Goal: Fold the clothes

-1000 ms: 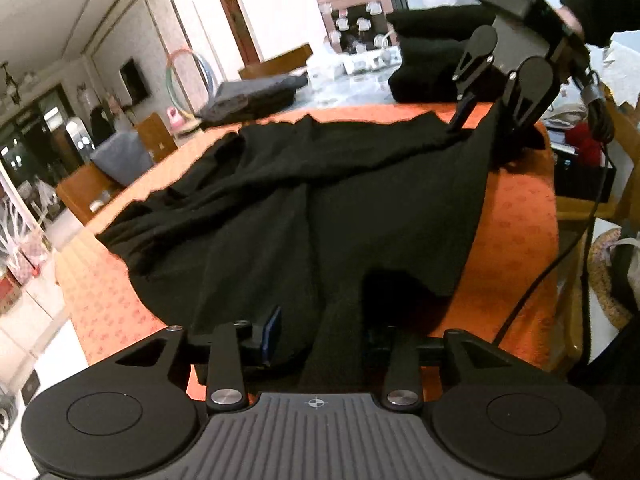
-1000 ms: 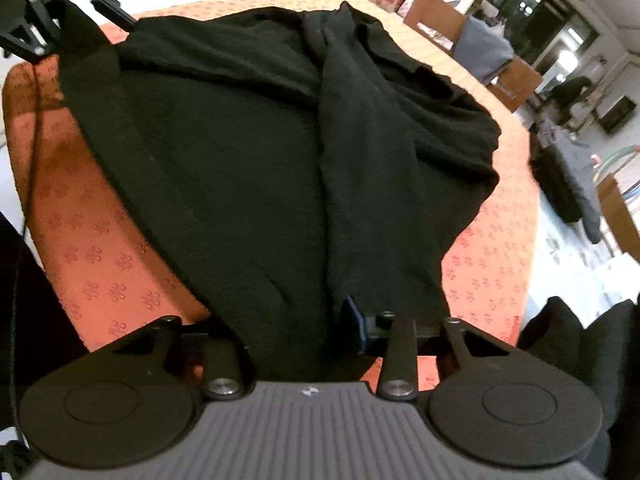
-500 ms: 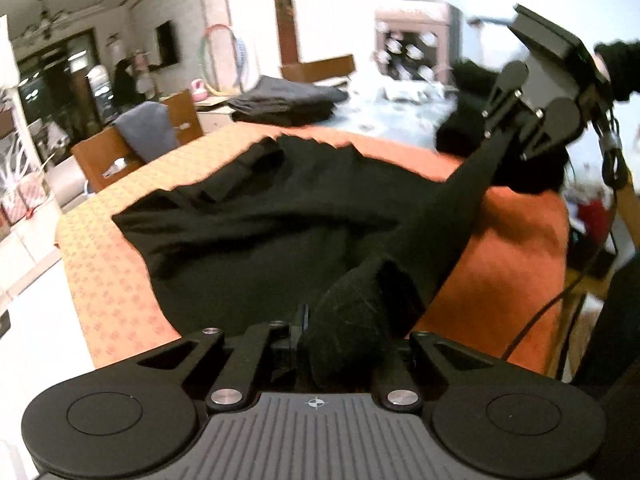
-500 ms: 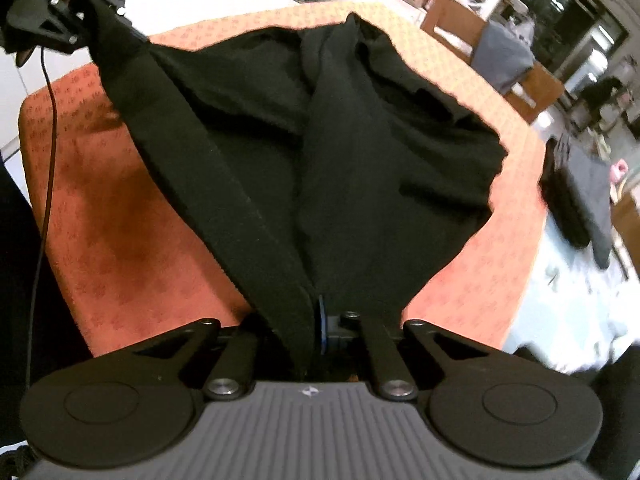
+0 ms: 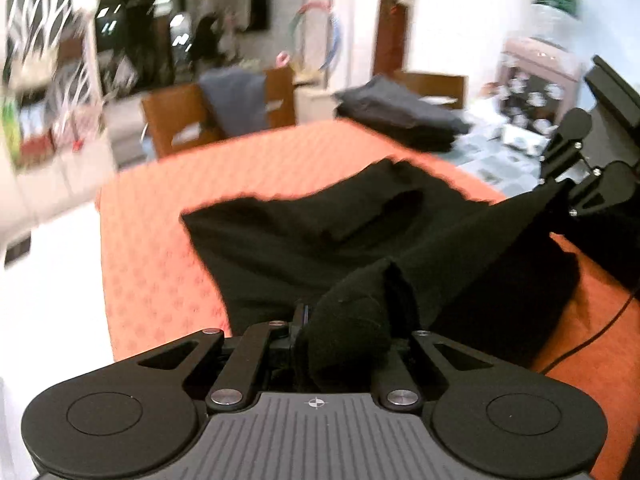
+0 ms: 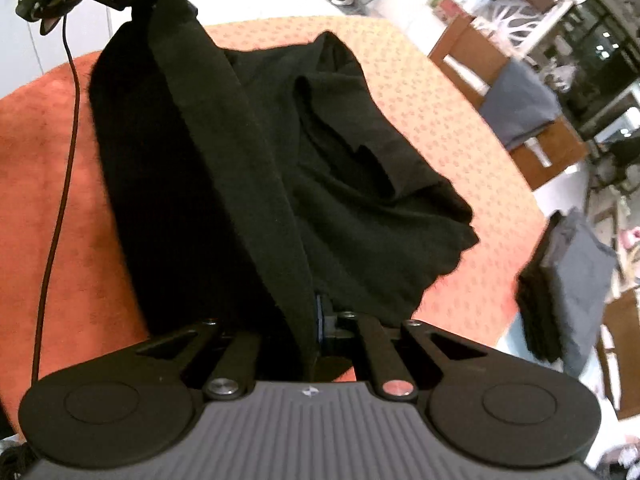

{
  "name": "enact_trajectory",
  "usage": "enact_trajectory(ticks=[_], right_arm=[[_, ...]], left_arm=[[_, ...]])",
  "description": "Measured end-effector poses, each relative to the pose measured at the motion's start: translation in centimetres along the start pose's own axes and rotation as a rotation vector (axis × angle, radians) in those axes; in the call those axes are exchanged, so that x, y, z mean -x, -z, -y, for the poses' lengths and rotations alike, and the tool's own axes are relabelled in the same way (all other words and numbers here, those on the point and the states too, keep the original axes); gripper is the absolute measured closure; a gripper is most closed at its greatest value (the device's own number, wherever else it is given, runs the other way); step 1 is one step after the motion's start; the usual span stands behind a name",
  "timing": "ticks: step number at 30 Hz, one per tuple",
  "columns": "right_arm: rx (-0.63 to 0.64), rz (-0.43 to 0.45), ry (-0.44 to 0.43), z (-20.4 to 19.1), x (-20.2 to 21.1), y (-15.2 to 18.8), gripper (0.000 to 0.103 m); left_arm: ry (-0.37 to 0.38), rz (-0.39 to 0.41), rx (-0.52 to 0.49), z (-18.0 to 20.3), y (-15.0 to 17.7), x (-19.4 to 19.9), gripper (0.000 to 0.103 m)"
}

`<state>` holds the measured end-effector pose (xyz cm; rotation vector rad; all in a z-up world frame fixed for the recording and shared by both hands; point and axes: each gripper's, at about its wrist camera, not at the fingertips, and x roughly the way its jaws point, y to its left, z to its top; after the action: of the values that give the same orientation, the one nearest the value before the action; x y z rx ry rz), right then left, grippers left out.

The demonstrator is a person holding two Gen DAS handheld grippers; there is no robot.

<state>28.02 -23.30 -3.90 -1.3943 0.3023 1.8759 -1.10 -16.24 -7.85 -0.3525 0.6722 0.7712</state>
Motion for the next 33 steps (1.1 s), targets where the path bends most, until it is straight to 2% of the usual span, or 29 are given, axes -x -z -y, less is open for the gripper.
enact_trajectory(ticks=[2, 5, 8, 9, 10, 12, 17, 20, 23, 24, 27, 31, 33], right_arm=[[-0.003, -0.003, -0.028, 1.2, -1.9, -0.2, 0.098], [-0.009, -0.006, -0.067, 2.9, -4.5, -0.5, 0.096], [-0.046, 0.012, -0.094, 4.2, -5.2, -0.1, 0.083], [-0.062, 0.023, -0.103, 4.6, -5.1, 0.1, 0.081], [-0.08, 0.038, -0.113, 5.1, -4.8, 0.4, 0.084], [-0.112, 0.064, -0.123, 6.3, -4.4, 0.3, 0.098], [-0.189, 0.126, -0.137, 9.4, -3.6, -0.4, 0.098], [-0.235, 0.163, -0.146, 11.3, -3.0, -0.8, 0.098], [-0.246, 0.149, -0.143, 12.8, -4.6, -1.5, 0.097], [-0.252, 0.147, -0.142, 13.3, -5.3, -1.7, 0.095], [-0.289, 0.141, -0.14, 14.9, -7.0, -1.9, 0.083], [-0.371, 0.17, -0.097, 16.6, -7.7, -1.6, 0.068], [-0.423, 0.183, -0.054, 17.3, -7.5, -1.3, 0.067]], left_arm=[[-0.005, -0.031, 0.045, -1.1, 0.4, -1.9, 0.093], [0.001, -0.03, 0.075, -1.6, 0.2, -3.0, 0.091], [0.003, -0.008, 0.122, -2.2, 0.0, -3.0, 0.089], [-0.008, 0.008, 0.13, -2.1, -0.1, -2.9, 0.092], [-0.005, 0.033, 0.141, -2.1, -0.4, -2.4, 0.094], [-0.01, 0.085, 0.161, -2.0, -1.3, -1.3, 0.097], [-0.006, 0.124, 0.234, -3.5, -3.6, -1.7, 0.097], [-0.021, 0.11, 0.271, -4.9, -4.6, -3.7, 0.097], [-0.027, 0.09, 0.31, -6.2, -5.1, -5.8, 0.096], [-0.031, 0.078, 0.331, -6.7, -5.1, -6.5, 0.094], [-0.04, 0.058, 0.397, -8.3, -5.2, -8.2, 0.089], [-0.059, 0.093, 0.516, -10.4, -5.1, -8.5, 0.085], [-0.085, 0.109, 0.573, -11.4, -4.8, -8.3, 0.085]])
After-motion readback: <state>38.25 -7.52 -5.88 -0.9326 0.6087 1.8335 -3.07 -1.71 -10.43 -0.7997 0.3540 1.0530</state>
